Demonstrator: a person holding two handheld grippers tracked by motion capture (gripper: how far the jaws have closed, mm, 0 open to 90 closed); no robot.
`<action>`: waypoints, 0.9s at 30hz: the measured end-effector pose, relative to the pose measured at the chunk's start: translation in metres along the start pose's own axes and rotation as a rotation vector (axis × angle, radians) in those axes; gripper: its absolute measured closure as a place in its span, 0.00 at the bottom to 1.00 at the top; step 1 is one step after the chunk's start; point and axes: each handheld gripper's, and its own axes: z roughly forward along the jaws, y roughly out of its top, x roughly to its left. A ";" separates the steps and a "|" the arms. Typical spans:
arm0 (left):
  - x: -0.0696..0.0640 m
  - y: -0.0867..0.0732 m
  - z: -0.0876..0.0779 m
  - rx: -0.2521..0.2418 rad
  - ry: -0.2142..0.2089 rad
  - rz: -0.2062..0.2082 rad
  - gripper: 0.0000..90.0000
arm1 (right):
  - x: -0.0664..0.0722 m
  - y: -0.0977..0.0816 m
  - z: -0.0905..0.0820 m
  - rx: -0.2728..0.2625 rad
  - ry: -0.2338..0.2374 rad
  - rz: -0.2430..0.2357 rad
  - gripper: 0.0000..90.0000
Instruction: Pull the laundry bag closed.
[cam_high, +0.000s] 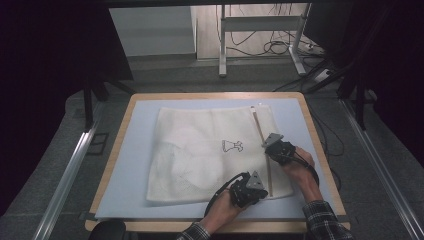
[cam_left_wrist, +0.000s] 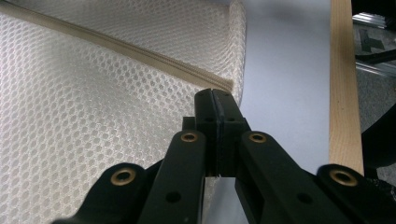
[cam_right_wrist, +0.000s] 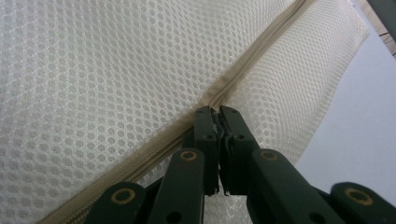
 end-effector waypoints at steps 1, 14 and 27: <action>0.000 0.000 0.000 0.000 0.000 0.000 1.00 | -0.001 0.000 0.001 0.001 -0.001 0.001 0.95; 0.000 0.000 0.000 0.000 0.000 0.000 1.00 | -0.011 0.006 0.011 0.004 -0.008 0.007 0.95; 0.000 0.000 0.000 0.001 0.001 0.000 1.00 | -0.021 0.014 0.022 0.008 -0.024 0.006 0.95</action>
